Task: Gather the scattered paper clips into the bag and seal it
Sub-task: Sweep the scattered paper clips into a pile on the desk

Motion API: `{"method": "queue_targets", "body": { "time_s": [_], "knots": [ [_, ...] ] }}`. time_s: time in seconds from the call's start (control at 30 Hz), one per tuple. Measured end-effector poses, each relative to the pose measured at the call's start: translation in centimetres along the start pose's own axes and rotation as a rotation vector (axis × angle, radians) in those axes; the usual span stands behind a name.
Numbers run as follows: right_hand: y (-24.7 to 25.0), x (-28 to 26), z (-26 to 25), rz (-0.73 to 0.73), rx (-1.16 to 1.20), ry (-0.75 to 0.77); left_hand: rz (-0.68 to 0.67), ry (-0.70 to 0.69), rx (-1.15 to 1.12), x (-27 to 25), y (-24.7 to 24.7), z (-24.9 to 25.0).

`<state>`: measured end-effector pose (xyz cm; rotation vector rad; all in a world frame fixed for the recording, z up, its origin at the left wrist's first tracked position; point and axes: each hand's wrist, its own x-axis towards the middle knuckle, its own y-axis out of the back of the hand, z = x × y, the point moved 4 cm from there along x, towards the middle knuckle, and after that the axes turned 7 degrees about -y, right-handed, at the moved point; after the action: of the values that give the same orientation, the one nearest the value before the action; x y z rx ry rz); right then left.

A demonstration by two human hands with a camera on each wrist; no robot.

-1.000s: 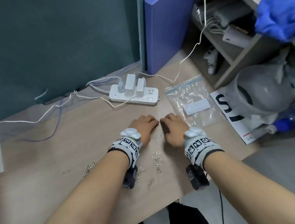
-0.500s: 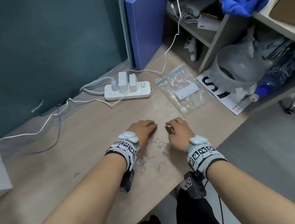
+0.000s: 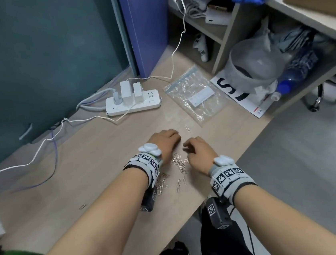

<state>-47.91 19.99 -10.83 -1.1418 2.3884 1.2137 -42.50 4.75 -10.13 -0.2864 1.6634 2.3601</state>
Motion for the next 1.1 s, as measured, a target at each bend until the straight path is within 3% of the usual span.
{"method": "queue_targets", "body": {
  "time_s": [0.07,0.17,0.3,0.5,0.8,0.97,1.1],
  "knots": [
    [1.6,0.5,0.7,0.054,-0.046,-0.024,-0.036,-0.007,-0.011,1.4,0.1,0.2],
    [2.3,0.8,2.1,0.019,-0.159,-0.061,-0.173,-0.058,0.031,3.1,-0.8,1.2],
    [1.1,-0.2,1.9,-0.042,-0.173,-0.036,-0.127,-0.074,0.015,2.0,-0.8,1.9],
    [-2.2,-2.7,0.2,-0.105,-0.189,-0.015,-0.123,-0.080,0.053,-4.1,-1.5,0.1],
    [-9.1,-5.9,-4.1,-0.277,-0.168,0.056,-0.109,0.057,-0.015,-12.4,-3.1,-2.9],
    [-6.8,-4.5,-4.5,-0.106,-0.158,0.037,0.159,0.254,-0.155,-13.0,-2.1,-4.9],
    [-5.0,-3.4,-3.6,-0.063,-0.312,-0.056,0.102,0.319,-0.171,-11.9,-2.2,-5.7]
  ]
}}
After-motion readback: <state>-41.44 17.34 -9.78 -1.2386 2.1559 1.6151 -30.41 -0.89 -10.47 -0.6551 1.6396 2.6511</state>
